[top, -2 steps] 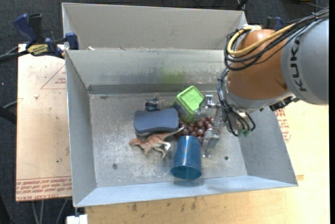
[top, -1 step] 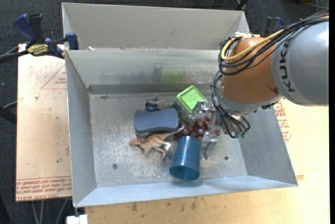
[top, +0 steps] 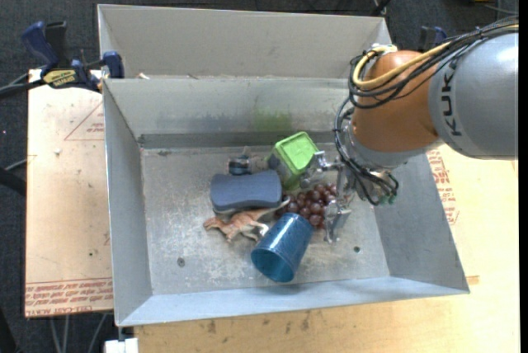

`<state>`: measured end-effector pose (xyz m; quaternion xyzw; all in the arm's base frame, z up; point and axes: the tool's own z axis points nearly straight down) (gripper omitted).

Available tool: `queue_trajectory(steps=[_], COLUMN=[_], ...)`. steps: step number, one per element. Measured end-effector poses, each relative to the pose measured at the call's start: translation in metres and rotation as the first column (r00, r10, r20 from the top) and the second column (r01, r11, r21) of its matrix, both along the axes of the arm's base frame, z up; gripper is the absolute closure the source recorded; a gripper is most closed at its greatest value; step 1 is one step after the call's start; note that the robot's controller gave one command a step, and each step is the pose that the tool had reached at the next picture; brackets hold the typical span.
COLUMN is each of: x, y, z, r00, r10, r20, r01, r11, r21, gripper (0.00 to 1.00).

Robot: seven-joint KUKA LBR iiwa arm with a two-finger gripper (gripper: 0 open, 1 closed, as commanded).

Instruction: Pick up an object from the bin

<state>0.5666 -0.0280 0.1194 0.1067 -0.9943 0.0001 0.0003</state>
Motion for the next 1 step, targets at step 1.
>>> queue_trajectory(steps=[1], x=[0.0179], y=[-0.0044], z=[-0.0200], r00=[0.978], r10=[0.210], r20=[0.012], r01=[-0.210], r11=[0.978], r21=[0.002], gripper=[1.00])
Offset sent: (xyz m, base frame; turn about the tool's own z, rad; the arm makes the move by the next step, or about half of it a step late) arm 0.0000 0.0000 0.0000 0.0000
